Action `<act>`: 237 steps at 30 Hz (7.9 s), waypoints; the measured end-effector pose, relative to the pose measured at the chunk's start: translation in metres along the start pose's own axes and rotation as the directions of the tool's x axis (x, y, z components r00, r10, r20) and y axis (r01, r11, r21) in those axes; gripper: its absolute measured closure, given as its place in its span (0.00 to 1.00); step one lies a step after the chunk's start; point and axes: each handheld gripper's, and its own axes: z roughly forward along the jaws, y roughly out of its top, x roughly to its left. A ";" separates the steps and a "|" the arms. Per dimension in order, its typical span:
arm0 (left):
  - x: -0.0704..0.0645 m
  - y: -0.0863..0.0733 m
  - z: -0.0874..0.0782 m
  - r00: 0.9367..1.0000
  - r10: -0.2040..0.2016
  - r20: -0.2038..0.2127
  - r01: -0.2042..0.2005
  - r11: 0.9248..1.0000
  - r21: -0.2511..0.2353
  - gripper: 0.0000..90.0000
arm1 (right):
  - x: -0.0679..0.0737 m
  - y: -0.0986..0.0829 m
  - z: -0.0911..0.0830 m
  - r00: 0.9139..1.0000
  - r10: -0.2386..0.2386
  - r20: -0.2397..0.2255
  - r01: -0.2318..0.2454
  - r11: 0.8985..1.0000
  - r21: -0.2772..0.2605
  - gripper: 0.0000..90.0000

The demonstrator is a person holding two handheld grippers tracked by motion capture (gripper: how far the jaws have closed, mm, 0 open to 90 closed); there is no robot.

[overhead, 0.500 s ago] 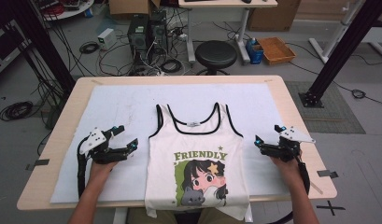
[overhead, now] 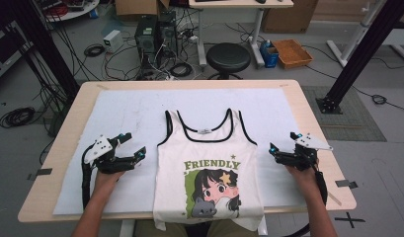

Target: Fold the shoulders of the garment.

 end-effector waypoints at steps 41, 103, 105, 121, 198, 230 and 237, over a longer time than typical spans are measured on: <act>0.003 0.000 0.000 0.999 -0.038 -0.013 0.038 0.999 -0.001 0.19 | 0.023 0.102 0.174 0.990 0.139 -0.039 -0.114 0.919 0.378 0.22; 0.002 0.000 0.001 0.999 -0.038 -0.028 0.039 0.999 0.008 0.20 | 0.125 0.047 0.042 0.749 -0.233 -0.620 0.404 0.902 0.149 0.65; 0.002 0.000 0.001 0.999 -0.034 -0.026 0.035 0.999 0.009 0.20 | 0.129 0.039 0.047 0.749 -0.268 -0.606 0.445 0.881 0.162 0.81; 0.001 0.001 0.001 0.999 -0.026 -0.032 0.026 1.000 0.012 0.20 | 0.098 0.020 0.023 0.768 -0.197 -0.609 0.393 0.897 0.205 0.75; -0.025 0.025 0.075 0.909 -0.273 0.315 0.159 0.926 0.343 0.68 | 0.038 0.031 0.010 0.960 0.035 -0.278 -0.019 0.998 0.060 0.22; -0.058 0.051 0.081 0.858 -0.304 0.414 0.113 0.899 0.424 0.41 | 0.044 0.029 0.009 0.955 0.018 -0.295 0.007 0.997 0.081 0.22; -0.077 0.031 0.059 0.923 -0.202 0.326 0.031 0.887 0.462 0.43 | 0.058 0.035 0.004 0.935 -0.019 -0.354 0.049 0.996 0.075 0.22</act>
